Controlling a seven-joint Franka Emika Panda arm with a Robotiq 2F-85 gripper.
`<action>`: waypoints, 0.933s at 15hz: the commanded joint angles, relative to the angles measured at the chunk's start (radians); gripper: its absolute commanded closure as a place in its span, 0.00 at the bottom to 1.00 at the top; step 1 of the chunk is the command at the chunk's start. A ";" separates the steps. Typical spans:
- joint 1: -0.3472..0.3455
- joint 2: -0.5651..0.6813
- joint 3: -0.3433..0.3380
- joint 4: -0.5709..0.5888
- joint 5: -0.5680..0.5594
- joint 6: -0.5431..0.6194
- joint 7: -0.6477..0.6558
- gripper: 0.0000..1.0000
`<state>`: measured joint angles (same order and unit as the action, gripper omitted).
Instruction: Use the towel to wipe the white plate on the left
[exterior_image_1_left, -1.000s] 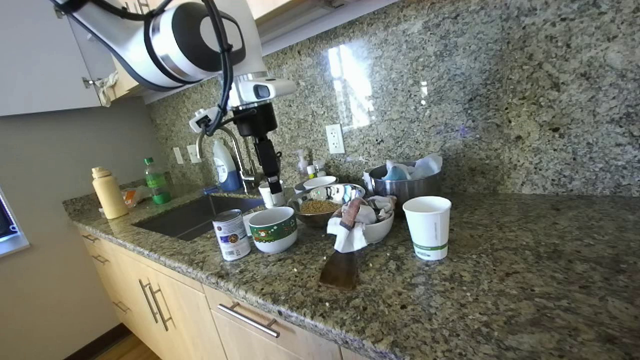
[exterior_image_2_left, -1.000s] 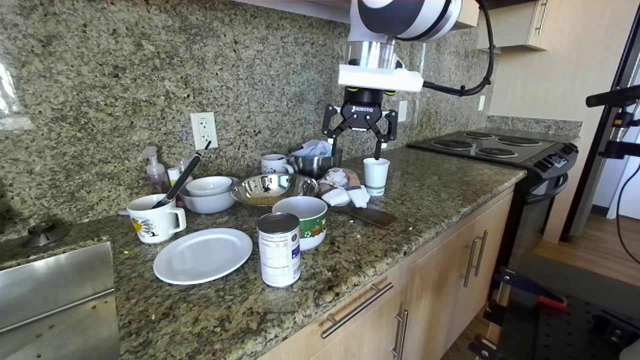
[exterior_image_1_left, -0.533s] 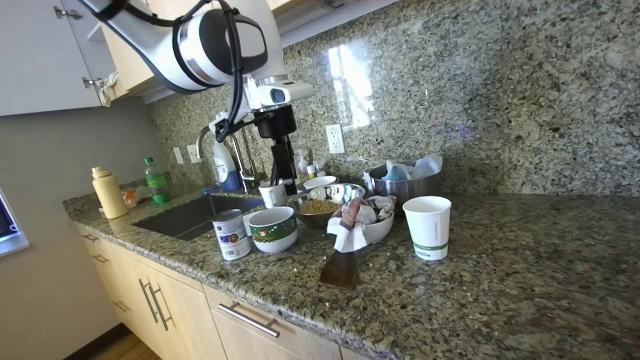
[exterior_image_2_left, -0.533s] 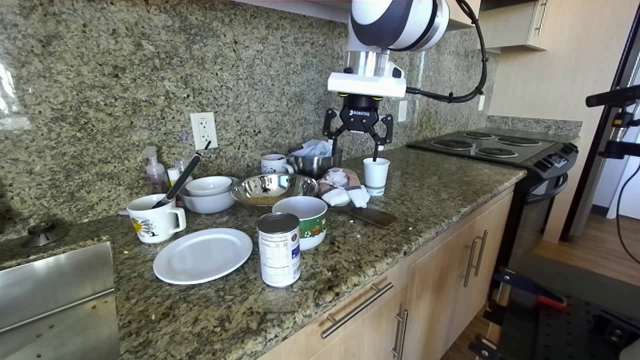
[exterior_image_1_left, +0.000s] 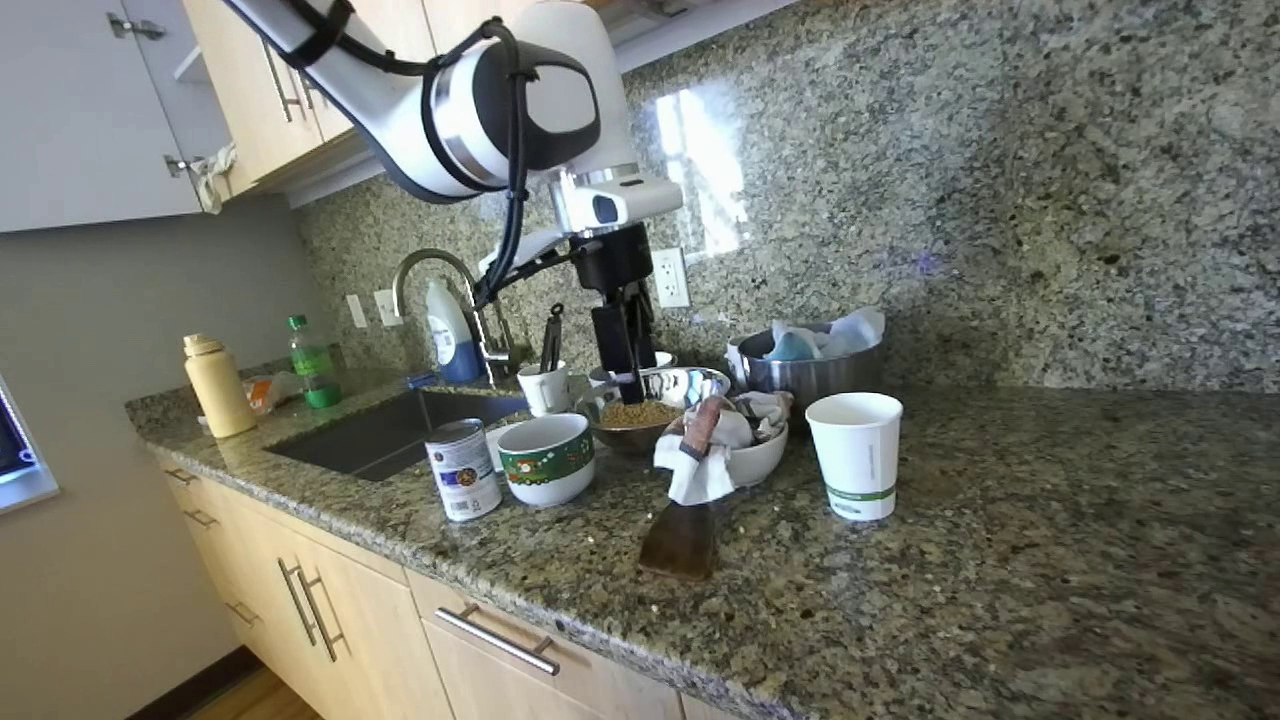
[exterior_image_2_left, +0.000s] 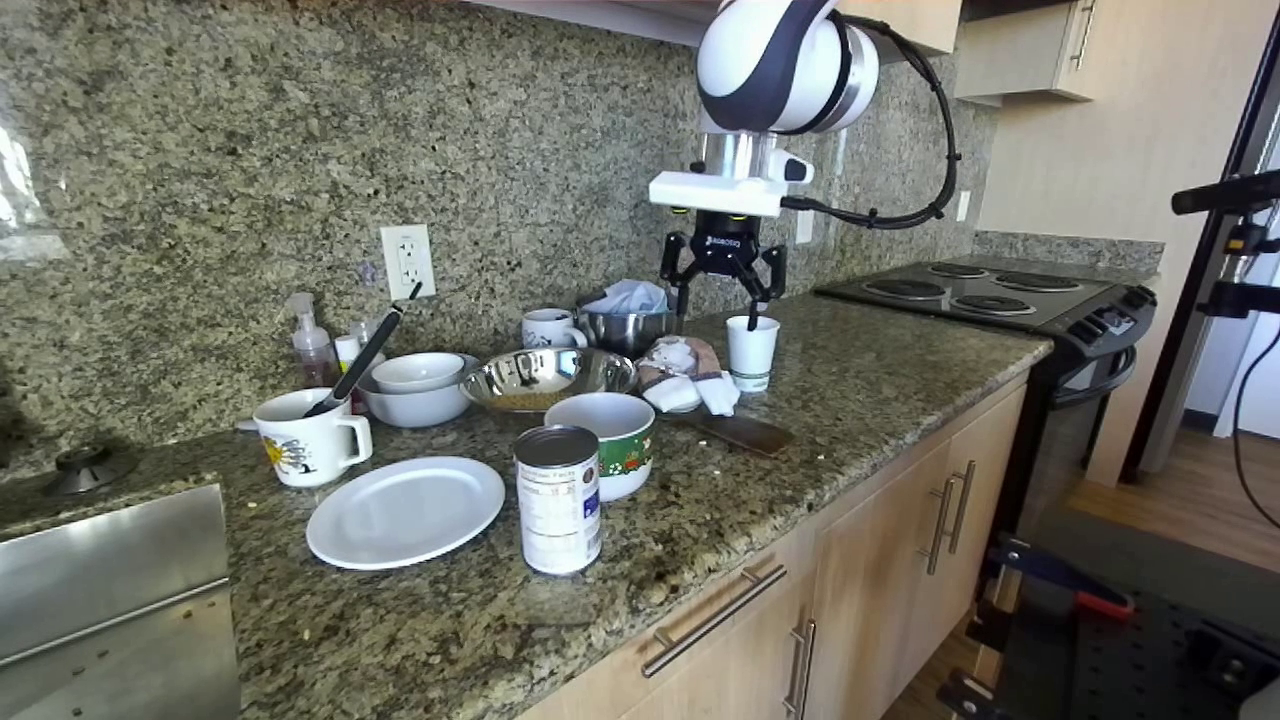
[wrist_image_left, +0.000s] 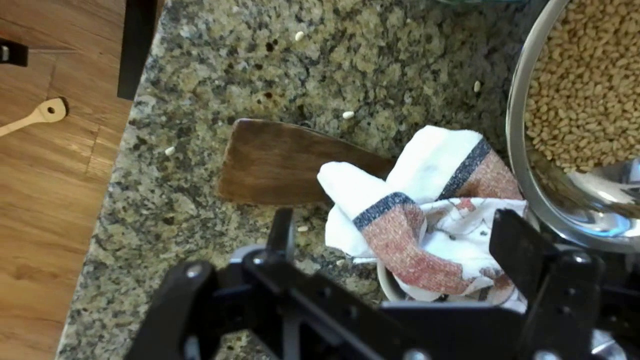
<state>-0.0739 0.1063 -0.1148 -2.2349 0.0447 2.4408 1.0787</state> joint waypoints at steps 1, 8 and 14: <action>-0.005 0.070 -0.022 0.054 0.012 0.042 0.065 0.00; 0.000 0.180 -0.056 0.125 0.048 0.122 0.118 0.00; 0.011 0.251 -0.068 0.167 0.056 0.162 0.168 0.00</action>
<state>-0.0739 0.3223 -0.1726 -2.0971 0.0746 2.5749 1.2156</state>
